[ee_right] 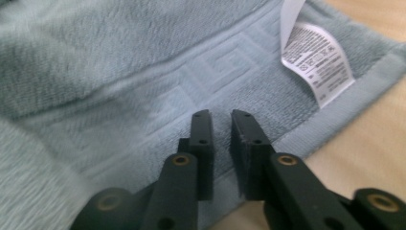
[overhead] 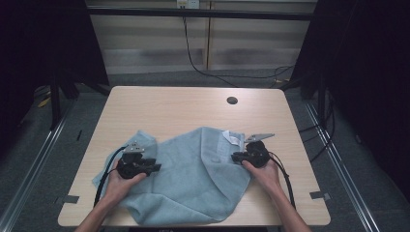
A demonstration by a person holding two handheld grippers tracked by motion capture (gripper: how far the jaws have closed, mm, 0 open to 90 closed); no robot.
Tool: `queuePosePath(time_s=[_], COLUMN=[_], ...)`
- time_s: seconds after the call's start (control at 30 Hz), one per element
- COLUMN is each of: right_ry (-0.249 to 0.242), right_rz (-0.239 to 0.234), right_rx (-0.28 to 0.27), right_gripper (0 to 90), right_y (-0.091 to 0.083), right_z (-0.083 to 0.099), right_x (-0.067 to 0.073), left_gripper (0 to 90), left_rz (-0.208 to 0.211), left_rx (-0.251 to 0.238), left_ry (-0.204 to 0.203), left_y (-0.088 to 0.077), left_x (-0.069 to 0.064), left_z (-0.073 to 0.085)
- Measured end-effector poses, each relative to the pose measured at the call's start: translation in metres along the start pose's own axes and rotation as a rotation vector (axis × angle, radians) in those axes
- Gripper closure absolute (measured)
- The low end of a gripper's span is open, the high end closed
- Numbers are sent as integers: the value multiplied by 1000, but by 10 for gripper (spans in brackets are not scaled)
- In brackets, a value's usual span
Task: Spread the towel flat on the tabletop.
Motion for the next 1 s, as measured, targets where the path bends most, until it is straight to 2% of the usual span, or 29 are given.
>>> queuePosePath(time_s=[0.07,0.1,0.13,0.17,0.2,0.3,0.37,0.4,0.43,0.47,0.5,0.57,0.6,0.63,0.67,0.7,0.73,0.77,0.8,0.83,0.87,0.9,0.93,0.97,1.0], right_ry=[-13,7,7,12,-15,-18,-10,-13,-13,-14,-13,-16,-16,-25,-25,-36,-36,-47,-34,-34,-32,-32,-26,-36,-53], right_rz=[47,56,56,64,101,146,151,190,190,195,221,202,202,193,171,135,135,101,76,76,39,39,28,6,9], right_rx=[9,6,6,7,21,26,25,35,35,34,47,-27,-27,-44,-63,-60,-60,-70,-81,-81,-78,-78,-69,-47,-40], right_gripper=[734,735,735,736,735,712,691,612,612,531,488,473,473,471,472,476,476,497,498,498,505,505,510,515,515], right_y=[3,6,6,8,13,19,21,21,21,20,18,4,4,-4,-10,-22,-22,-34,-39,-39,-46,-46,-48,-51,-53], right_z=[-5,-8,-8,-11,-17,-25,-26,-29,-29,-30,-30,-36,-36,-38,-40,-39,-39,-33,-28,-28,-15,-15,-7,7,12], right_x=[-10,-17,-17,-23,-32,-47,-51,-57,-57,-59,-60,-53,-53,-47,-41,-25,-25,-9,-1,-1,12,12,19,31,37], left_gripper=[622,622,624,624,625,624,620,614,614,610,609,595,595,592,591,585,585,568,564,564,564,564,565,572,580], left_rz=[-13,-33,-33,-42,-42,-48,-56,-54,-51,-48,-56,-51,-45,-41,-38,-35,-33,-34,-30,-30,-24,-13,3,9,8], left_rx=[-17,-18,-18,-20,-27,-21,-20,-20,-17,-18,-17,-19,-18,-16,-10,-7,-2,4,3,3,-2,-8,-13,-18,-20], left_ry=[-11,-2,-2,-6,-4,7,12,18,26,26,23,10,0,-3,-8,-10,-13,-17,-18,-18,-25,-29,-37,-37,-26], left_y=[-3,-7,-7,-9,-12,-14,-17,-18,-20,-21,-23,-26,-27,-28,-29,-30,-31,-31,-31,-31,-31,-31,-32,-32,-32], left_x=[5,9,9,10,12,14,13,12,11,9,9,7,7,7,6,4,3,2,0,0,-2,-2,-3,-3,-3], left_z=[2,3,3,4,6,7,8,10,11,12,13,14,15,16,16,16,16,16,14,14,13,11,9,6,4])
Point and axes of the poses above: each handheld gripper's, and its own axes: y roughly forward along the jaws, z roughly out of its underside, x roughly to its left, the point moved 4 cm from there along y, roughly forward along the jaws, and after that the axes turned 13 degrees about -x, right-handed, at the moved point
